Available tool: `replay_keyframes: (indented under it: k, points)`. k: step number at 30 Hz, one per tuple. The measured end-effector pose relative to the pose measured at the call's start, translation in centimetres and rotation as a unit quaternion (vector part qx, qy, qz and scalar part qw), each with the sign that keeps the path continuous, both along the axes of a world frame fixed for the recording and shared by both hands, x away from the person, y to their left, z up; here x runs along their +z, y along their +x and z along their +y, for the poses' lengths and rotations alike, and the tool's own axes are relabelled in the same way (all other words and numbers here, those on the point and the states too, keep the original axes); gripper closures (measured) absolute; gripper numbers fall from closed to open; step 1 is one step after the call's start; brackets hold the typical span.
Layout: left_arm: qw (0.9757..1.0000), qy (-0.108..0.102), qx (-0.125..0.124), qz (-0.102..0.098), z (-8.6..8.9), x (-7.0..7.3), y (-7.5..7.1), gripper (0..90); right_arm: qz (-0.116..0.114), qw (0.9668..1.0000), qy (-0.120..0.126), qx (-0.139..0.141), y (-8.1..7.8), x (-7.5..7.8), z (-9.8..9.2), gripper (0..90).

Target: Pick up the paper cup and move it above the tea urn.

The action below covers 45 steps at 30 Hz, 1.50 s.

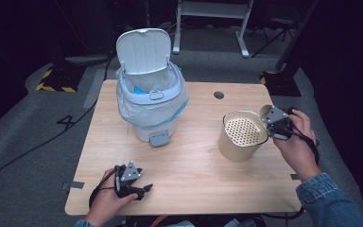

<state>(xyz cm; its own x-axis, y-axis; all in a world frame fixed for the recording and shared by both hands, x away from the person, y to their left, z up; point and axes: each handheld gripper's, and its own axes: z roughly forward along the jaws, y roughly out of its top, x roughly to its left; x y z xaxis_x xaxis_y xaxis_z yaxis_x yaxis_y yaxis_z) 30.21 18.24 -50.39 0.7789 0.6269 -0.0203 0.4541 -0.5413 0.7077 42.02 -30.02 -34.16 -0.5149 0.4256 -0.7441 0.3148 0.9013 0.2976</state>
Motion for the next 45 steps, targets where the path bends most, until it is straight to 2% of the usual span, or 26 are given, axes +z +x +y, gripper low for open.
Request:
replay_keyframes:
  k: [2, 6, 9, 10, 12, 13, 14, 19, 20, 21, 22, 24, 27, 28, 30, 34, 36, 37, 38, 39, 40, 41, 42, 43, 44, 45]
  points:
    - [1.0, 0.0, 0.0, 0.0, 0.0, 0.0, 0.0, 28.2, -0.002, 1.0, -0.007, 0.003, 0.0, -0.1, 0.1, 37.0]
    - [1.0, 0.0, 0.0, 0.0, 0.0, 0.0, 0.0, 28.2, -0.009, 0.9988, -0.047, 0.013, 0.0, -0.3, 0.7, 37.0]
    - [1.0, 0.0, 0.0, 0.0, 0.0, 0.0, 0.0, 28.1, -0.012, 0.9983, -0.055, 0.014, -0.1, -0.5, 0.9, 37.0]
    - [1.0, 0.0, 0.0, 0.0, 0.0, 0.0, 0.0, 28.1, -0.017, 0.997, -0.072, 0.021, -0.1, -0.5, 1.0, 37.0]
    - [1.0, 0.0, 0.0, 0.0, 0.0, 0.0, 0.0, 28.2, -0.018, 0.9966, -0.078, 0.021, -0.1, -0.6, 1.1, 37.0]
    - [1.0, 0.0, 0.0, 0.0, 0.0, 0.0, 0.0, 28.1, -0.024, 0.9942, -0.101, 0.03, -0.2, -0.7, 1.4, 37.0]
    - [1.0, 0.0, 0.0, 0.0, 0.0, 0.0, 0.0, 28.1, -0.024, 0.9942, -0.101, 0.03, -0.2, -0.7, 1.4, 37.0]
    - [1.0, 0.0, 0.0, 0.0, 0.0, 0.0, 0.0, 28.2, -0.033, 0.9885, -0.141, 0.044, -0.3, -0.9, 2.0, 37.0]
    - [1.0, 0.0, 0.0, 0.0, 0.0, 0.0, 0.0, 28.2, -0.037, 0.9859, -0.155, 0.049, -0.3, -1.0, 2.1, 36.9]
    - [1.0, 0.0, 0.0, 0.0, 0.0, 0.0, 0.0, 28.1, -0.044, 0.9816, -0.177, 0.056, -0.4, -1.1, 2.4, 37.0]
    - [1.0, 0.0, 0.0, 0.0, 0.0, 0.0, 0.0, 28.1, -0.044, 0.9816, -0.177, 0.056, -0.4, -1.1, 2.4, 37.0]
    - [1.0, 0.0, 0.0, 0.0, 0.0, 0.0, 0.0, 28.2, -0.048, 0.9775, -0.195, 0.066, -0.5, -1.1, 2.7, 36.9]
    - [1.0, 0.0, 0.0, 0.0, 0.0, 0.0, 0.0, 28.2, -0.059, 0.9692, -0.227, 0.073, -0.6, -1.3, 3.1, 37.0]
    - [1.0, 0.0, -0.001, 0.0, 0.0, 0.0, 0.0, 28.2, -0.059, 0.9692, -0.227, 0.073, -0.6, -1.3, 3.1, 37.0]
    - [1.0, 0.0, -0.001, 0.0, 0.0, 0.0, 0.0, 28.2, -0.065, 0.9622, -0.253, 0.078, -0.7, -1.4, 3.3, 36.9]
    - [1.0, 0.0, -0.001, 0.0, 0.0, 0.0, 0.0, 28.2, -0.073, 0.9509, -0.286, 0.093, -0.9, -1.5, 3.8, 36.9]
    - [1.0, 0.0, -0.001, 0.0, 0.0, 0.0, 0.0, 28.2, -0.081, 0.9384, -0.319, 0.106, -0.9, -1.7, 4.1, 36.9]
    - [1.0, 0.0, -0.001, 0.0, 0.0, 0.0, 0.0, 28.2, -0.093, 0.9174, -0.368, 0.118, -1.0, -2.0, 4.4, 36.9]
    - [1.0, 0.0, -0.001, 0.0, 0.0, 0.0, 0.0, 28.2, -0.093, 0.9174, -0.368, 0.118, -1.0, -2.0, 4.4, 36.9]
    - [1.0, 0.0, -0.001, 0.0, 0.0, 0.0, 0.0, 28.2, -0.098, 0.9061, -0.392, 0.127, -1.1, -2.2, 4.6, 36.9]
    - [1.0, 0.0, -0.001, 0.0, 0.0, 0.0, 0.0, 28.2, -0.101, 0.8933, -0.416, 0.137, -1.1, -2.4, 4.8, 36.9]
    - [1.0, 0.0, -0.001, 0.0, 0.0, 0.0, 0.0, 28.2, -0.106, 0.8776, -0.444, 0.145, -1.2, -2.6, 5.1, 36.9]
    - [1.0, 0.0, -0.001, 0.0, 0.0, 0.0, 0.0, 28.2, -0.115, 0.849, -0.491, 0.159, -1.3, -3.0, 5.5, 36.9]
    - [1.0, 0.0, -0.001, 0.0, 0.0, 0.0, 0.0, 28.2, -0.121, 0.8338, -0.513, 0.165, -1.4, -3.2, 5.6, 36.9]
    - [1.0, 0.0, -0.001, 0.0, 0.0, 0.0, 0.0, 28.2, -0.12, 0.8239, -0.527, 0.169, -1.4, -3.3, 5.8, 36.9]
    - [1.0, 0.0, -0.001, 0.0, 0.0, 0.0, 0.0, 28.2, -0.125, 0.8177, -0.536, 0.17, -1.5, -3.5, 5.8, 36.9]
